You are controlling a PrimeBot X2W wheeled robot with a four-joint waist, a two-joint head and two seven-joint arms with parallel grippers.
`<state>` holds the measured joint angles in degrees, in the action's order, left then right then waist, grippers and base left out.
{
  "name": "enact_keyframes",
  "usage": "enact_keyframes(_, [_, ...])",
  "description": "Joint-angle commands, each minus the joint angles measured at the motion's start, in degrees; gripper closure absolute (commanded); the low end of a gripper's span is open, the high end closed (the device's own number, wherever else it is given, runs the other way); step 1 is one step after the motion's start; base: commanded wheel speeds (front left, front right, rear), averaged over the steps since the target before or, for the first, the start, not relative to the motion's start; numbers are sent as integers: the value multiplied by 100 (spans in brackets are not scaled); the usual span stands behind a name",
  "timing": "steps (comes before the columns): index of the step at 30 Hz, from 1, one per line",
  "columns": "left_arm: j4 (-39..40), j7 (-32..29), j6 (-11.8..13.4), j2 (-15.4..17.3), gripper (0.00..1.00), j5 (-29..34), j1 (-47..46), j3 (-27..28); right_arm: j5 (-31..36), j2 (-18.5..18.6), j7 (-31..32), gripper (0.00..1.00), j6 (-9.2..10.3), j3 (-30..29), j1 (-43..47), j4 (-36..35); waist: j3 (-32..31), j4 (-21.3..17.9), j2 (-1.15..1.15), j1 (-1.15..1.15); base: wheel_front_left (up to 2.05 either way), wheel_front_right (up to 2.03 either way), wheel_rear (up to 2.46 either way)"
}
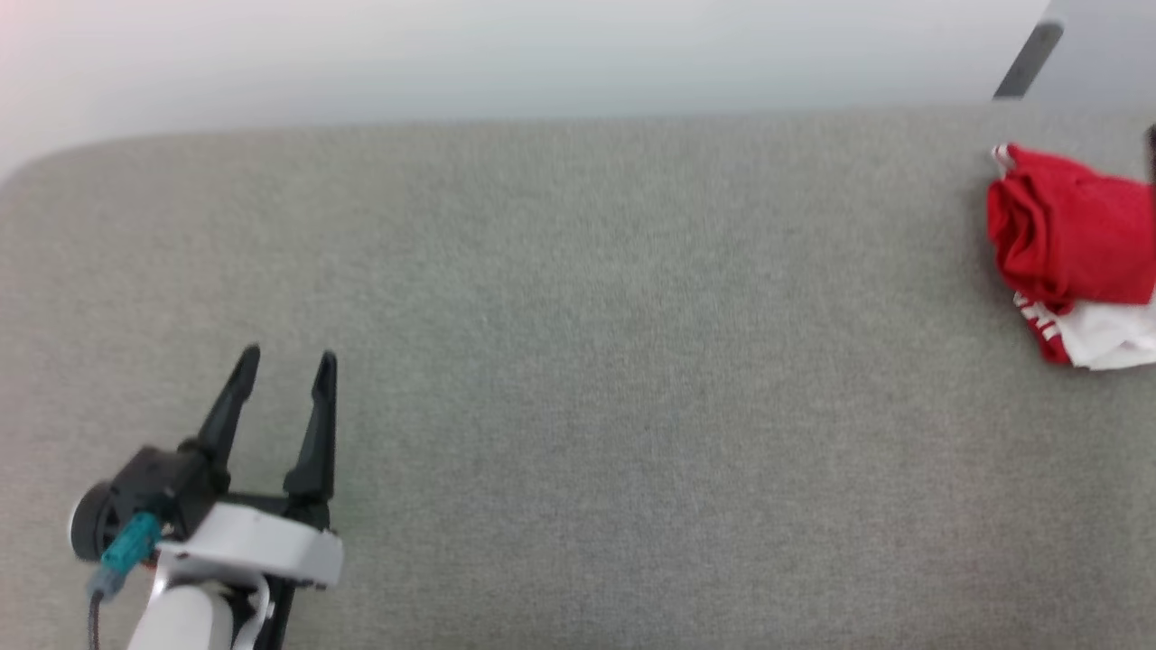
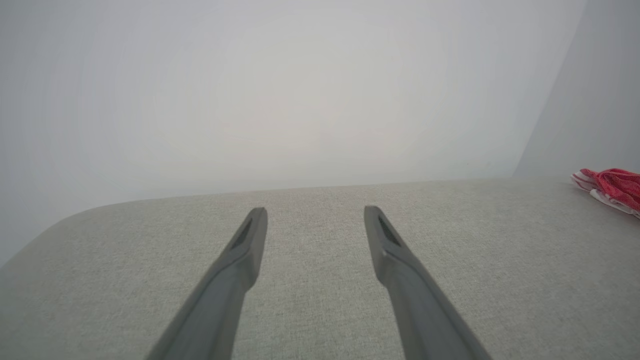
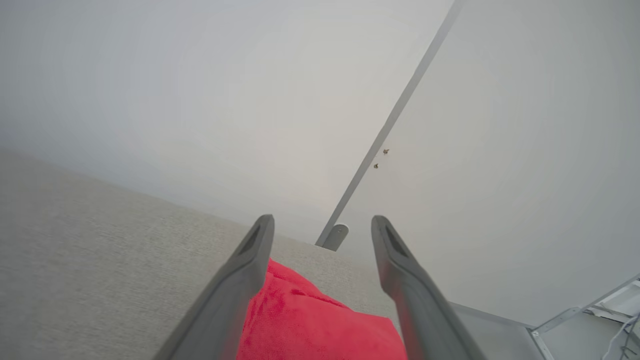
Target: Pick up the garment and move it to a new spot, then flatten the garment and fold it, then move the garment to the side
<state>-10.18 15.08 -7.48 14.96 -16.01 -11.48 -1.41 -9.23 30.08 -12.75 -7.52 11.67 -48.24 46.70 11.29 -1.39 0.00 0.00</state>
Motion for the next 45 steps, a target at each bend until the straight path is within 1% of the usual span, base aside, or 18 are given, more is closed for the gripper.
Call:
enact_keyframes(1, [-4, 3, 3, -12, 0, 41, 119, 43, -5, -80, -54, 0, 6, -84, 241, -124, -431, 99, 0, 0, 0, 0, 0])
enact_keyframes(8, [-10, 2, 3, -29, 0, 26, 615, 194, -193, -522, -155, 0, 6, -532, 1440, -996, -912, 239, 0, 0, 0, 0, 0])
enact_keyframes(12, [-26, 3, 3, -25, 0, 57, 896, 303, -267, -652, -195, 0, 6, -702, 2085, -1455, -1139, 307, 0, 0, 0, 0, 0])
enact_keyframes(18, [-2, 2, 3, -57, 0, 29, 1183, 528, -287, -912, -219, 0, 6, -1051, 2983, -2109, -1303, 427, 0, 0, 0, 0, 0])
enact_keyframes(23, [80, 2, 3, -75, 0, 9, 1393, 567, -199, -1168, -226, 0, 6, -1272, 3634, -2559, -1396, 499, 0, 0, 0, 0, 0])
enact_keyframes(28, [116, 2, 3, -49, 0, -93, 1587, 565, -141, -1432, -236, 0, 6, -1487, 4201, -2901, -1465, 553, 0, 0, 0, 0, 0])
enact_keyframes(30, [93, 2, 3, 37, 0, -100, 1658, 544, -95, -1529, -238, 0, 6, -1557, 4404, -3031, -1492, 567, 0, 0, 0, 0, 0])
enact_keyframes(34, [91, 2, 3, 78, 0, -161, 1779, 510, -4, -1717, -241, 0, 6, -1698, 4782, -3295, -1530, 581, 0, 0, 0, 0, 0])
enact_keyframes(40, [33, 2, 3, 136, 0, -303, 1857, 457, 190, -2036, -244, 0, 6, -1793, 5299, -3782, -1545, 555, 0, 0, 0, 0, 0])
enact_keyframes(45, [38, 2, 3, 169, 0, -346, 1879, 437, 238, -2219, -245, 0, 6, -1828, 5548, -3995, -1545, 509, 0, 0, 0, 0, 0])
